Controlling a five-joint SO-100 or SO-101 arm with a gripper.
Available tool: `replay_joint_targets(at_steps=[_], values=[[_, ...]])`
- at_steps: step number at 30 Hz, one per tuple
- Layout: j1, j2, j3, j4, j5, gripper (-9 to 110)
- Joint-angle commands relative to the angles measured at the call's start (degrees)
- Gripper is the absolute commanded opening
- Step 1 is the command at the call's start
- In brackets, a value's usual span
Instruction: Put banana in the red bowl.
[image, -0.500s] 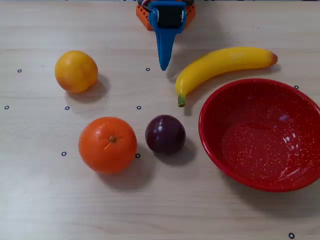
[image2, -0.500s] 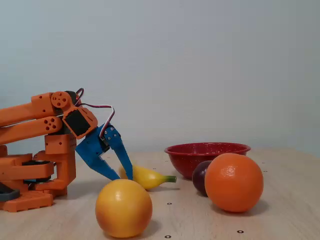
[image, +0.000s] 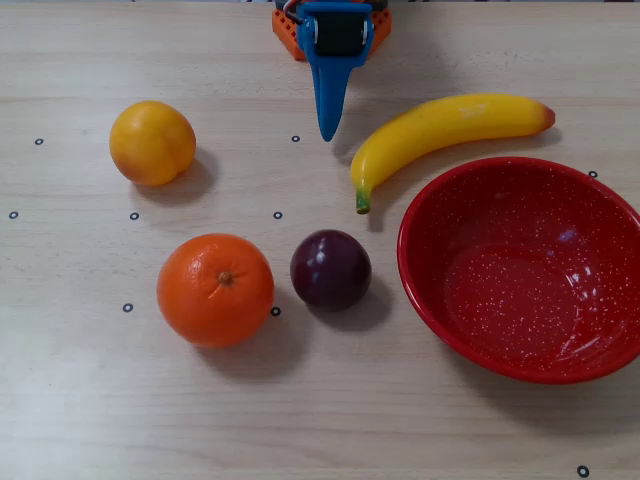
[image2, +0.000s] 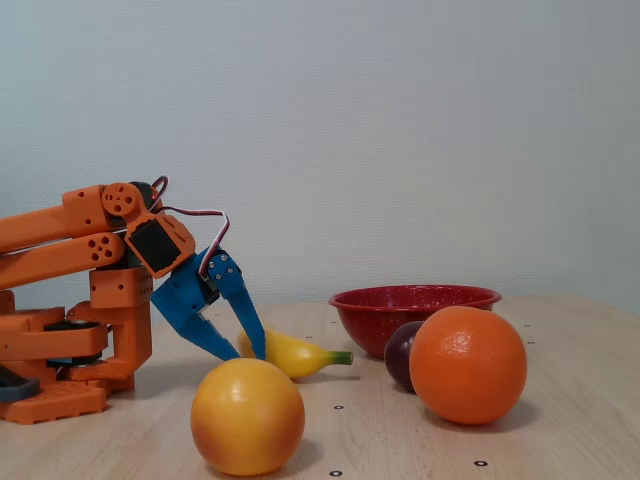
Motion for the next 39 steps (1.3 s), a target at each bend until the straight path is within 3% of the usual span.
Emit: replay_joint_targets(at_steps=[1, 39], values=[[-1.05, 0.88, 1.14, -2.37, 0.44, 0], [-3.52, -0.53, -1.23, -2.46, -4.04, 0]])
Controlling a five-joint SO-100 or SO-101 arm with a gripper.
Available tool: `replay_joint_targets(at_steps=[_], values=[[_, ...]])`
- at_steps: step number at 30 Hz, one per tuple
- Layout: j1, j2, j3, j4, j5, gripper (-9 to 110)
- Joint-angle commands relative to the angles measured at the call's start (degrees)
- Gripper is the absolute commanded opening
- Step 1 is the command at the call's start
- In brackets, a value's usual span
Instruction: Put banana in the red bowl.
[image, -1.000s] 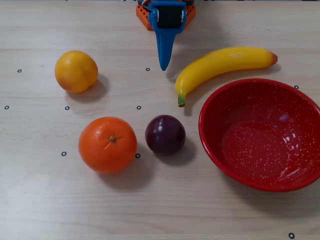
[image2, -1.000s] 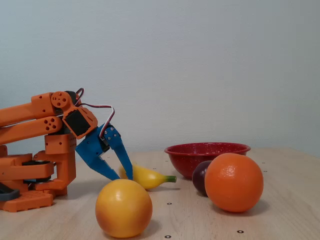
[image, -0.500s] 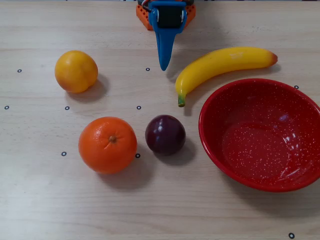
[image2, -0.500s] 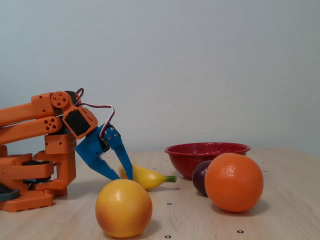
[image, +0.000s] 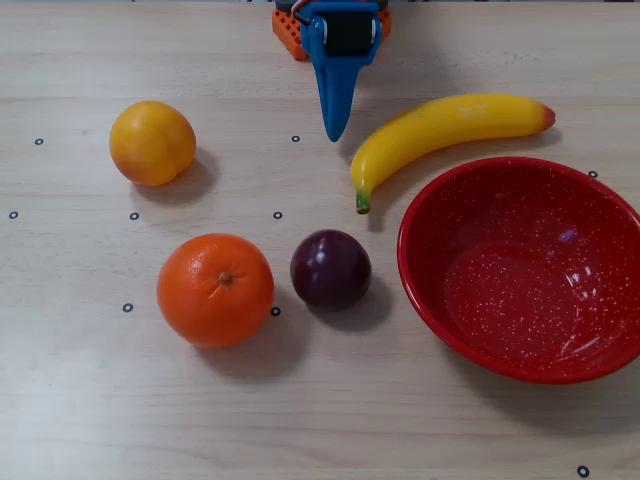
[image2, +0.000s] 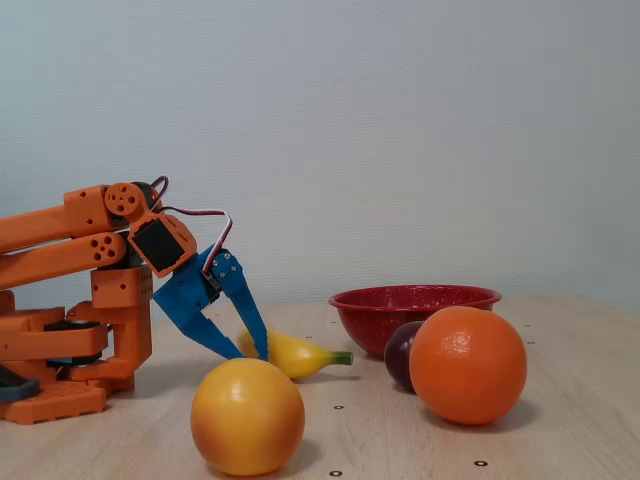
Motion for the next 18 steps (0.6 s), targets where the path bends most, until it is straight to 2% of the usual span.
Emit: replay_joint_targets(at_steps=[1, 11, 18], values=[[-1.58, -1.23, -2.55, -2.02, -1.76, 0], [-1.67, -10.55, -17.58, -0.18, -7.56, 0], [0.44, -18.46, -31.11, 8.53, -12.66, 0]])
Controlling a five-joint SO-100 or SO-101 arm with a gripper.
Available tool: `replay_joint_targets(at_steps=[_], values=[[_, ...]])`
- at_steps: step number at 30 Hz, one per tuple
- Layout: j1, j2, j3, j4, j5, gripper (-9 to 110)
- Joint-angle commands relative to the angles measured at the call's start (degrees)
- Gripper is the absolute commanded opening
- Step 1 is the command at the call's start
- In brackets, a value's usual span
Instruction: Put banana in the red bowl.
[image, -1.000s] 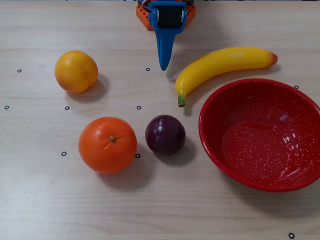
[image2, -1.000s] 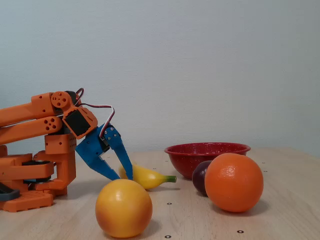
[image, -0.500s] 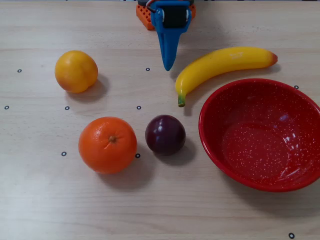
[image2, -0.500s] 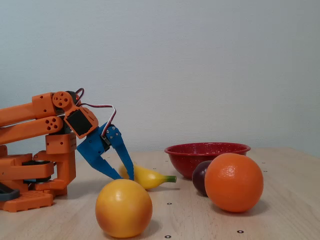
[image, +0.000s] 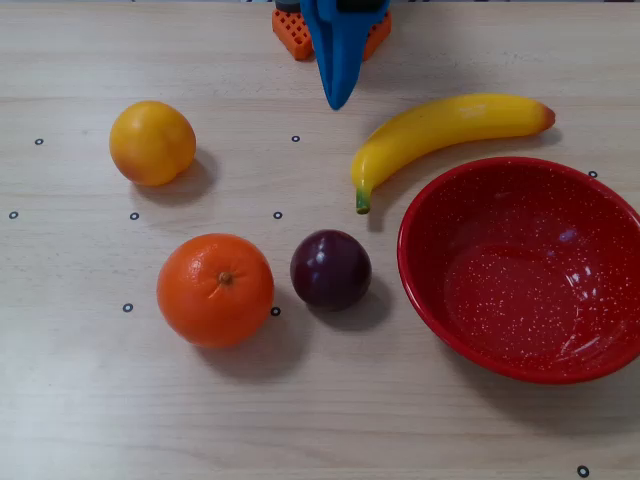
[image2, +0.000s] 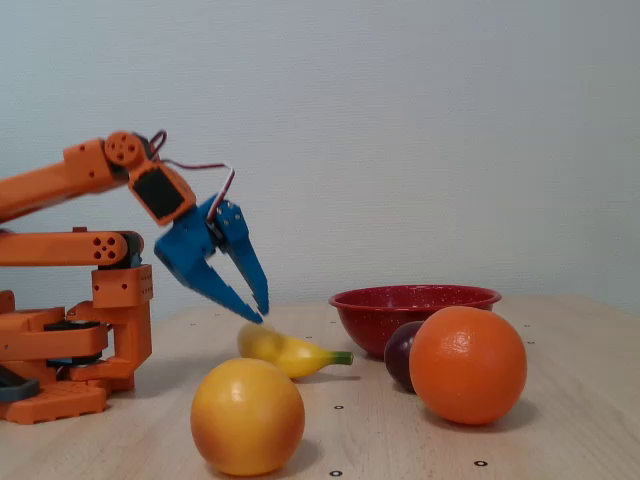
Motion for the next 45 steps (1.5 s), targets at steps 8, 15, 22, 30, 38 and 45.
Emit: replay_joint_targets(at_steps=[8, 15, 22, 30, 38, 45], values=[[1.58, -11.87, -20.74, 12.92, -9.58, 2], [-5.01, -15.47, -24.43, 22.41, -16.08, 10], [-15.56, -19.6, -24.43, 23.82, -17.23, 15], [-21.01, -25.05, -23.91, 24.26, -18.02, 25], [-20.92, -35.68, -25.31, 19.25, -16.7, 28], [-22.94, -44.38, -32.7, 18.11, -6.5, 29]])
